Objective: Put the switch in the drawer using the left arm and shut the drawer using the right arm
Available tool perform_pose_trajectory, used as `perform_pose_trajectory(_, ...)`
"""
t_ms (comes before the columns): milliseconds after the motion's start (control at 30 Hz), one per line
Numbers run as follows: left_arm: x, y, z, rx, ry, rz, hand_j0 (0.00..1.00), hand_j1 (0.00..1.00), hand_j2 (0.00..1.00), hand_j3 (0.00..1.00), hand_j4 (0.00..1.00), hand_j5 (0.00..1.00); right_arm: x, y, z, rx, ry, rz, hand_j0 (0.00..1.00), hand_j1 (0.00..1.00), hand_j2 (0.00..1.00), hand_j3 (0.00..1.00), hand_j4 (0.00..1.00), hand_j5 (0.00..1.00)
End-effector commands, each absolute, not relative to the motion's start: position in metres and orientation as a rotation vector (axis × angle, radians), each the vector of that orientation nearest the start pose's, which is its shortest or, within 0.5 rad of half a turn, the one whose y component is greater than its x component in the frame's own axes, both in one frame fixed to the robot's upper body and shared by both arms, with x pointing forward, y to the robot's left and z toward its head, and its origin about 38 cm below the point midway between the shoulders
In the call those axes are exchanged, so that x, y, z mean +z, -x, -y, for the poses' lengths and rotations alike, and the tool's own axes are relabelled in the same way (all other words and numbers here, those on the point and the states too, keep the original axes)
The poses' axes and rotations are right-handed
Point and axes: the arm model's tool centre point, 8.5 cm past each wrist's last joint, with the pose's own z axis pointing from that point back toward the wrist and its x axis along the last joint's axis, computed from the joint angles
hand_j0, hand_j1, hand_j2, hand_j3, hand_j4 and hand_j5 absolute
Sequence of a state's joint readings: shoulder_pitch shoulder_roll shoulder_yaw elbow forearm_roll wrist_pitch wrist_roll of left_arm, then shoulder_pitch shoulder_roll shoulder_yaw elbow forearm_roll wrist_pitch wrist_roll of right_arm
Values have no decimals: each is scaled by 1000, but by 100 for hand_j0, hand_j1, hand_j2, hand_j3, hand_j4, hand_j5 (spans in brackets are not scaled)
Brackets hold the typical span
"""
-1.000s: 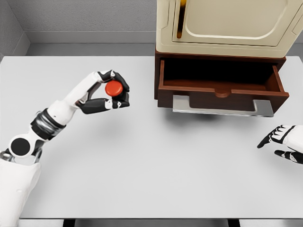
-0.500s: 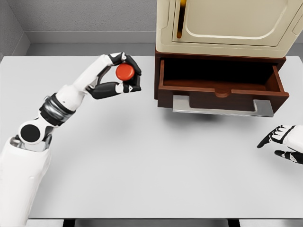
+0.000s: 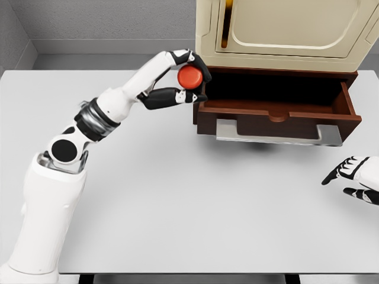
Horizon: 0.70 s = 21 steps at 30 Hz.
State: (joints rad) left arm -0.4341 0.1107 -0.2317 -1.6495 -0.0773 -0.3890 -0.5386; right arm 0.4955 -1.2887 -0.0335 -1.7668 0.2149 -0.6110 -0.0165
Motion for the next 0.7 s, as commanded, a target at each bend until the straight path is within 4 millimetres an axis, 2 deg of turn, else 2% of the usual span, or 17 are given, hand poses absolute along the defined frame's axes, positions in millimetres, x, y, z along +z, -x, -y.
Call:
perform_pose_trajectory(0,263,-411,-114,-1157,239,2219,35,35,35,35,35,35,195,-270,420,1739,359,1464,62,62,62,62,62,62)
perform_pose_trajectory(267,279,-414,-90,-1267,192,2238,35,35,35,35,35,35,197,-271,420,1741,365,1468,62,62,62,62,62,62)
perform_pose_trajectory(467,293,-419,-66,-1366,66,2246,35,35,35,35,35,35,197,-271,420,1741,364,1468,62,62,62,62,62,62)
perform_pose_trajectory(667,291,-426,-59,-1480,-95,2187,35,35,35,35,35,35,197,-271,420,1741,365,1468,62,62,62,62,62,62)
